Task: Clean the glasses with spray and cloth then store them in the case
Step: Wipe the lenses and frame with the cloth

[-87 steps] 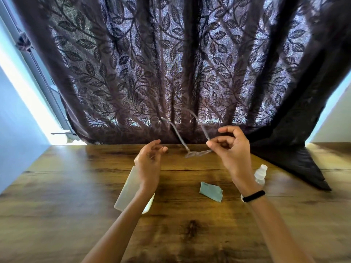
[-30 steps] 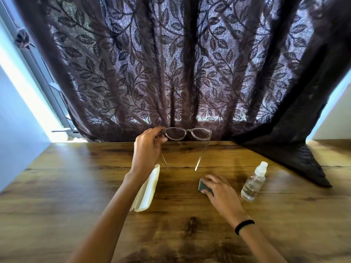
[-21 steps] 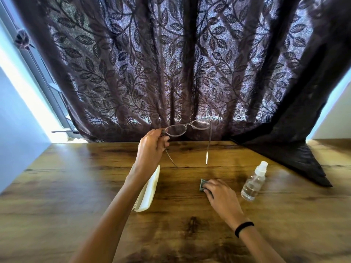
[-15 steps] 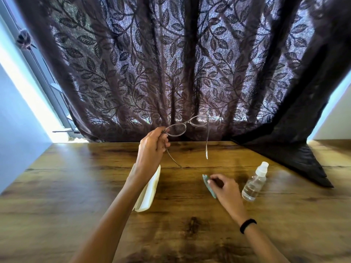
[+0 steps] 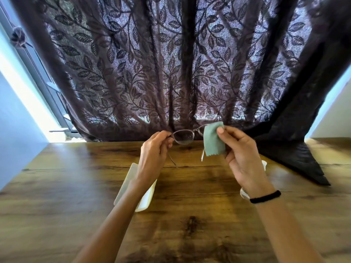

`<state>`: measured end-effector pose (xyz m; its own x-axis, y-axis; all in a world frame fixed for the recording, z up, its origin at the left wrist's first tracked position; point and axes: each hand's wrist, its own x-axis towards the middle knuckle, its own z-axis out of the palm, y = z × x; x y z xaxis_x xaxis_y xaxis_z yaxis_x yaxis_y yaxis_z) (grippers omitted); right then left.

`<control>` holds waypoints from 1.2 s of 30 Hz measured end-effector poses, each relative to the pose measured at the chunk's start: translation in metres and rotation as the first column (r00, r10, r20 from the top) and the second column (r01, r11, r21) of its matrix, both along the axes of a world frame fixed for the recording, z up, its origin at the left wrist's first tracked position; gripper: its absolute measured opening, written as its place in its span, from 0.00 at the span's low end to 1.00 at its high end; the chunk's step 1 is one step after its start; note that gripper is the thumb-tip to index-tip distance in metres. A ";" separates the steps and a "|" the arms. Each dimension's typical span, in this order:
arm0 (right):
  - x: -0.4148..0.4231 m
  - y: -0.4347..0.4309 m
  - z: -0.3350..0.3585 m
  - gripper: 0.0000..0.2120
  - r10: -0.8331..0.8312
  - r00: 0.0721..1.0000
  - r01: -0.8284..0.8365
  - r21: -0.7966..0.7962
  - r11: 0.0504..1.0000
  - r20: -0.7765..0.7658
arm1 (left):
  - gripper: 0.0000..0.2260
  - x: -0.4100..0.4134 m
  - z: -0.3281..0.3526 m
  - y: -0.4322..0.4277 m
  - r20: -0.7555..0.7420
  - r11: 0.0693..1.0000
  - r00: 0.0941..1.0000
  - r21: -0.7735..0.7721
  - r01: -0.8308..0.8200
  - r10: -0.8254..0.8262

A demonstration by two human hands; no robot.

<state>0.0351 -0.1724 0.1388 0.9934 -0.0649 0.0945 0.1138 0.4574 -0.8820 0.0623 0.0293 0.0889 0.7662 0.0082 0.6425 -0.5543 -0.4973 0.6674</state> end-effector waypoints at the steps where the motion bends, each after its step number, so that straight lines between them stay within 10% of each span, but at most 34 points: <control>1: 0.001 0.003 0.006 0.07 -0.061 0.995 0.069 -0.106 0.992 0.075 | 0.09 -0.001 0.000 -0.001 0.020 1.000 1.000 0.011 0.001 -0.001; 6: 0.008 0.022 0.016 0.07 -0.139 0.761 0.602 -0.610 0.515 0.633 | 0.07 -0.008 0.000 -0.010 0.087 0.999 0.996 0.039 0.007 -0.010; 10: -0.001 0.049 0.000 0.09 0.073 0.726 0.656 -0.720 0.225 0.684 | 0.06 -0.012 0.003 -0.012 0.173 0.995 0.985 0.096 -0.040 0.022; 36: -0.013 0.040 -0.029 0.23 0.405 0.686 0.688 -0.720 -0.092 0.604 | 0.09 -0.011 0.008 0.000 0.244 0.992 0.961 -0.006 -0.129 0.127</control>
